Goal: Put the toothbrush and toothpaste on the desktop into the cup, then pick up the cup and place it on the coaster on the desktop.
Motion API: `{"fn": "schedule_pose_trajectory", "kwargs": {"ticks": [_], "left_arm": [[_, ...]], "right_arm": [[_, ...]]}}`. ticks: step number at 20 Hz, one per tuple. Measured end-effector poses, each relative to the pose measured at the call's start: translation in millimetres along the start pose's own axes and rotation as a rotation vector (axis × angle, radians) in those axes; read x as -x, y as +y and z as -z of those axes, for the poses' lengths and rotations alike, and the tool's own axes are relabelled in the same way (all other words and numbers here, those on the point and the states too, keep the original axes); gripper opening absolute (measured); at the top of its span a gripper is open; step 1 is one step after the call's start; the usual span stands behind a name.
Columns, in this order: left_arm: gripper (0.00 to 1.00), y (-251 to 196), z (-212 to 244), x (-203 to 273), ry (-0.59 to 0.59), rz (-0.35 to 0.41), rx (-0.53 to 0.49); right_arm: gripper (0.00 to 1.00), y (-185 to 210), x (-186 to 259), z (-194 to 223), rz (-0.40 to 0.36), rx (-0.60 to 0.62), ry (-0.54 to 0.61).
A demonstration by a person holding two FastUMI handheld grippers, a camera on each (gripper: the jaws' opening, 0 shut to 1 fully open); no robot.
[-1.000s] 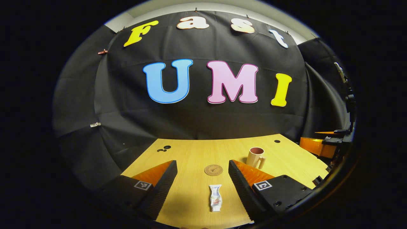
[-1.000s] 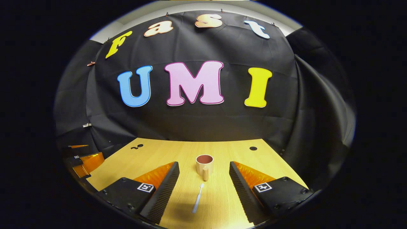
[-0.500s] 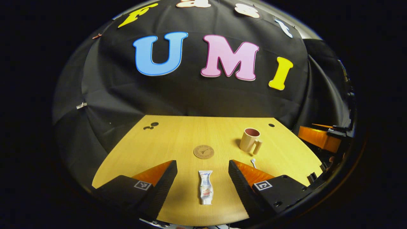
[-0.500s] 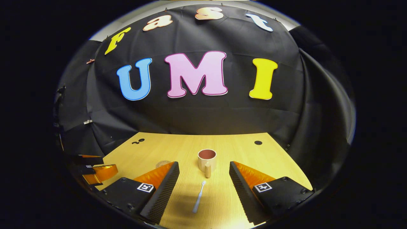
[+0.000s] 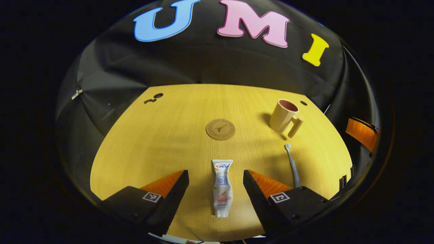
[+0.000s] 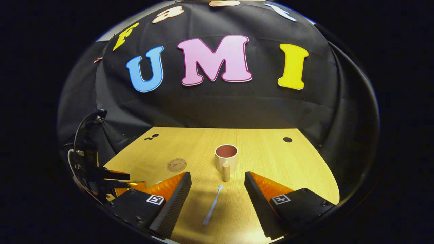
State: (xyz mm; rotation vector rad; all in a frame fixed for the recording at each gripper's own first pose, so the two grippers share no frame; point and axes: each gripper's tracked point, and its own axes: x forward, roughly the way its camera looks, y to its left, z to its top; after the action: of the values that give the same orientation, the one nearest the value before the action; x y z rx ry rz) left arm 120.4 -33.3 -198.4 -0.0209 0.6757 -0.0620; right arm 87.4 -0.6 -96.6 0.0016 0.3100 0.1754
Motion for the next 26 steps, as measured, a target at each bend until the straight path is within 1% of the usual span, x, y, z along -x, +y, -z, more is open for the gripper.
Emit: {"fn": "schedule_pose_trajectory", "kwargs": {"ticks": [3,6,8,11,13,15,16,17,18,20,21,23,24,25,26], "left_arm": [[1.00,-1,11,-24,0.090,-0.015,-0.002],[1.00,1,22,-47,0.168,-0.048,-0.031],[1.00,1,28,-60,0.221,-0.068,-0.042],[0.98,1,34,-72,0.278,-0.088,-0.048],[0.95,-3,33,-77,0.291,-0.086,-0.030],[0.84,-10,38,-76,0.337,-0.068,0.031],[0.76,-9,38,-77,0.353,-0.071,0.040],[0.72,-7,36,-77,0.367,-0.065,0.037],[0.58,-6,37,-79,0.384,-0.063,0.033],[0.41,-8,37,-78,0.405,-0.052,0.031],[0.41,-8,38,-78,0.417,-0.040,0.013],[0.37,-7,38,-78,0.426,-0.026,-0.019],[0.34,-7,39,-77,0.424,-0.014,-0.035],[0.28,-7,38,-76,0.420,-0.006,-0.043],[0.29,-7,39,-77,0.414,0.001,-0.043]], "right_arm": [[0.98,-5,-11,9,-0.015,-0.008,0.033],[0.98,-11,-24,18,-0.038,-0.020,0.072],[0.98,-18,-27,25,-0.037,-0.011,0.094],[0.98,-25,-32,31,-0.046,-0.015,0.110],[0.98,-29,-36,36,-0.053,-0.032,0.125],[0.98,-30,-38,42,-0.059,-0.058,0.143],[0.98,-31,-39,46,-0.061,-0.067,0.153],[0.99,-31,-40,50,-0.060,-0.070,0.162],[0.98,-32,-40,53,-0.055,-0.068,0.171],[0.98,-32,-39,55,-0.046,-0.068,0.179],[0.98,-30,-38,57,-0.040,-0.066,0.185],[0.98,-26,-37,64,-0.024,-0.059,0.207],[0.98,-23,-35,68,-0.017,-0.056,0.222],[0.98,-19,-35,73,-0.009,-0.053,0.237],[0.99,-15,-35,78,-0.005,-0.050,0.258]]}}
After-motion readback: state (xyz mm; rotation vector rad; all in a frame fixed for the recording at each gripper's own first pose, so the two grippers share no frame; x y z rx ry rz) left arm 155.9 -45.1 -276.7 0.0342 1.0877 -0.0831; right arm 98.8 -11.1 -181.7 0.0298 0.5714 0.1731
